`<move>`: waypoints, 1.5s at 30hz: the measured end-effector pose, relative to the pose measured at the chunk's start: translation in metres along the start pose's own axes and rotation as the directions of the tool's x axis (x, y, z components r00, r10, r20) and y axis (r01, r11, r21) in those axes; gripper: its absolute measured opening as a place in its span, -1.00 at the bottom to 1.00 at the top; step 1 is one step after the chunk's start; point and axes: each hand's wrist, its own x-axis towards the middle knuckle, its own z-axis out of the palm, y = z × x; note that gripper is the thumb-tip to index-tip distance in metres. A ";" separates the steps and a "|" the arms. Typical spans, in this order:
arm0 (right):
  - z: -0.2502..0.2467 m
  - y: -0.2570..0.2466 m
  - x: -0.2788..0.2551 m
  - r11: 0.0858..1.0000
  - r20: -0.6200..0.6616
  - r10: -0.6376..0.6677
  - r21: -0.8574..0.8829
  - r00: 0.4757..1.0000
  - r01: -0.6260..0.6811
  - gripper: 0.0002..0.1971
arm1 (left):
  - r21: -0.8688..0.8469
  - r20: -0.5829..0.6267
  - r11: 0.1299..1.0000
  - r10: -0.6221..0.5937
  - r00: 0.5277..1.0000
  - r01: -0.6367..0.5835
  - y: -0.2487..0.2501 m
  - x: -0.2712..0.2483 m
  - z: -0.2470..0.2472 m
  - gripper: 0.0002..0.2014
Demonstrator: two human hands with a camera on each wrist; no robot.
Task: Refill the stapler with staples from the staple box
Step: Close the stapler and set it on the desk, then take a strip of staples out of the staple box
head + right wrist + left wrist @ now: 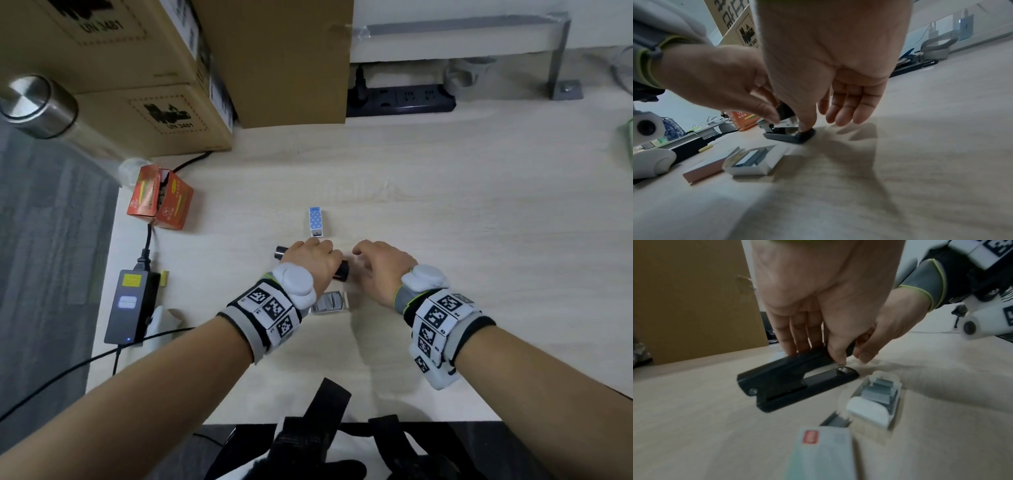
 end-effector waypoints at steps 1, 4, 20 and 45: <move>-0.001 0.002 0.000 1.000 -0.004 0.000 0.002 1.000 0.000 -0.62 | 0.026 0.009 0.999 0.033 0.999 -0.033 -0.007 -0.002 0.000 -0.69; -0.001 0.004 0.000 1.000 -0.010 -0.002 -0.004 1.000 0.002 -0.58 | 0.109 -0.004 0.984 0.145 0.989 -0.144 -0.038 -0.010 -0.001 -0.72; 0.011 -0.005 0.001 1.000 0.007 0.004 0.003 1.000 -0.004 -0.57 | 0.429 0.069 0.817 0.395 0.916 -0.385 -0.131 0.001 -0.004 -0.60; 0.010 -0.017 0.003 0.991 -0.143 -0.008 0.132 0.990 0.027 -0.66 | -0.451 -0.115 0.892 -0.039 0.993 -0.017 -0.050 0.007 0.000 -0.80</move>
